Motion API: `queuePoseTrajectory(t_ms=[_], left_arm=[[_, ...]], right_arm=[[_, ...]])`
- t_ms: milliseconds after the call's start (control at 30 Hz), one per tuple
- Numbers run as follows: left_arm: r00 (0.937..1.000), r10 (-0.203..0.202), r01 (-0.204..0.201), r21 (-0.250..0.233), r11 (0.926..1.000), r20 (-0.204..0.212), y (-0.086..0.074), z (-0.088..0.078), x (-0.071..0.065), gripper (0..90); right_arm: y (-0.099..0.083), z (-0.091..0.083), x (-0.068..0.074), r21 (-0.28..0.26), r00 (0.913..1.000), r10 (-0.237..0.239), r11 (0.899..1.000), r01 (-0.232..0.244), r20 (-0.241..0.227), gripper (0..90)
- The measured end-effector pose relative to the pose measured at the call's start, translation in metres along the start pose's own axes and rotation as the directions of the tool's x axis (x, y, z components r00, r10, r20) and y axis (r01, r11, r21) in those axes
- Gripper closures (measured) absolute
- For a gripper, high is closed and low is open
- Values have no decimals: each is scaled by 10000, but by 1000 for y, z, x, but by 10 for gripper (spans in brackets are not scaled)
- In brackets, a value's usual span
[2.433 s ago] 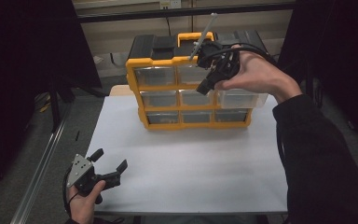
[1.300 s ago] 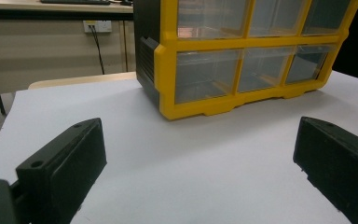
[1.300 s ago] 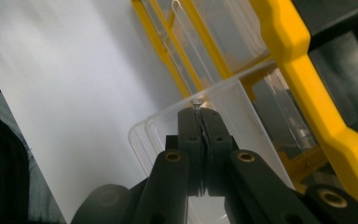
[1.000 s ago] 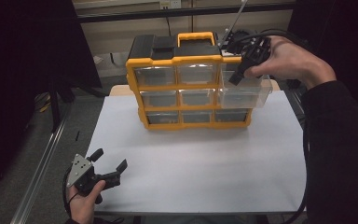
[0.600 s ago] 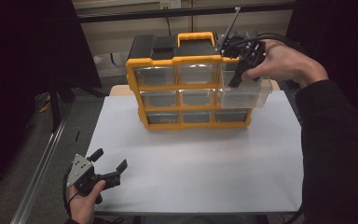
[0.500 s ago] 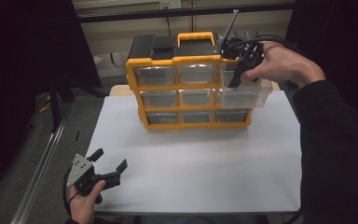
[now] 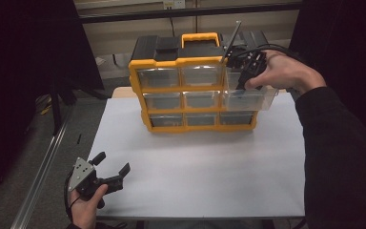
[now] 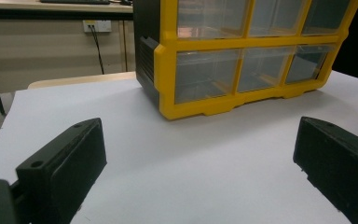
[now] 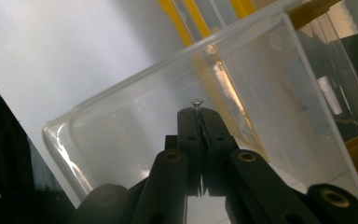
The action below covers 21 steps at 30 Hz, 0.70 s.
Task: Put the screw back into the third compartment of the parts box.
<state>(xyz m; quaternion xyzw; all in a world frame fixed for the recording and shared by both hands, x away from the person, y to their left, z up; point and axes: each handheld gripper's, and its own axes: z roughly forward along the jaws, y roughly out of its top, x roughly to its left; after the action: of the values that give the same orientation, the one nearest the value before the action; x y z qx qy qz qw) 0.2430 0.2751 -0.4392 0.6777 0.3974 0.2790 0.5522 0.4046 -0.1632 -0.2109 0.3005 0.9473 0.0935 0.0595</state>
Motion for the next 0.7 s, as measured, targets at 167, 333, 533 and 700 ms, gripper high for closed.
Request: queuePoseTrajectory(t_ms=[167,333,533,700], left_arm=[[10000,1,-1,-5,10000,12,0,0,0,23],[10000,6,-6,-8,10000,8,0,0,0,23],[10000,-2,2,-12,10000,5,0,0,0,23],[10000,8,-8,-2,10000,12,0,0,0,23]], right_arm=[[1,1,-1,22,10000,53,10000,-53,17,875],[0,1,-2,25,9998,186,9998,-186,26,839],[-2,-1,-3,-109,9998,199,9997,-199,82,799],[-3,-5,-2,-265,9998,173,9995,-170,124,781]])
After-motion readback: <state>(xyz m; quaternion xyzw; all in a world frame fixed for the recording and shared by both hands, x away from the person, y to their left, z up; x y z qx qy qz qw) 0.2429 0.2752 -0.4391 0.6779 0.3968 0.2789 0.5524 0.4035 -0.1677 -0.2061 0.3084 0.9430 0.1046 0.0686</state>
